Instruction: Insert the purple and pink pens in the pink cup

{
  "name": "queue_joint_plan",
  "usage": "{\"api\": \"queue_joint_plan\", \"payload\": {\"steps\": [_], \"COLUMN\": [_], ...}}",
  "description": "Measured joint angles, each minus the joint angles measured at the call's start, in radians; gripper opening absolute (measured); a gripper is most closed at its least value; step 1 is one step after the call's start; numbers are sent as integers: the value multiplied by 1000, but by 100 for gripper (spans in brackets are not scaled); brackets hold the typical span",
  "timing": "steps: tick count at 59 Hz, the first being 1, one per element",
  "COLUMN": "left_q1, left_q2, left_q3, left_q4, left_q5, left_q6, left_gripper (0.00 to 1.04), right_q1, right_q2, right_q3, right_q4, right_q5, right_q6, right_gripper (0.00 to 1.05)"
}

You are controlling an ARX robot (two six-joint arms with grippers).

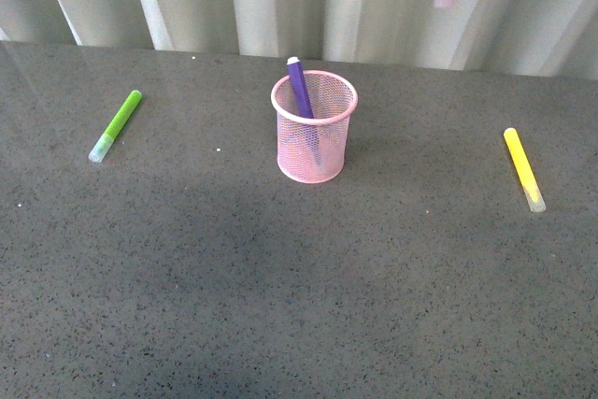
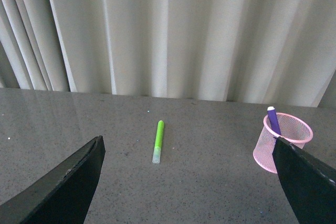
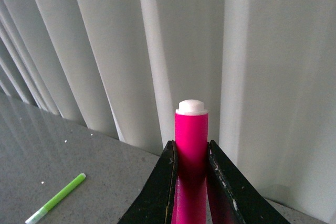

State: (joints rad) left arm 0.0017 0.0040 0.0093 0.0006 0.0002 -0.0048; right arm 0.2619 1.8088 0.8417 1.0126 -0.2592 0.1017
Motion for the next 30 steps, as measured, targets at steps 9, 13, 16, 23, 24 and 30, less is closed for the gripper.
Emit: {"api": "queue_joint_plan", "payload": {"steps": [9,13,16,23,24,30], "left_q1": [0,0,0,0,0,0], "left_q2": [0,0,0,0,0,0], "left_q3": [0,0,0,0,0,0], "left_q4": [0,0,0,0,0,0], "left_q5": [0,0,0,0,0,0], "left_q6": [0,0,0,0,0,0], "left_gripper": [98,98,98,98,98,98], "right_q1": [31,50,62,84,87,90], "right_q2": [89,132,162,235,245,301], "right_q3": [15,45,71,138,147,201], "right_q4": [63,70,71,71,69,57], "right_q5": [-7,-5,-1,0,0,-11], "right_q6": [-24,-37,-47,-71,-74,-98], "right_gripper": [11,11,11,11,11,11]}}
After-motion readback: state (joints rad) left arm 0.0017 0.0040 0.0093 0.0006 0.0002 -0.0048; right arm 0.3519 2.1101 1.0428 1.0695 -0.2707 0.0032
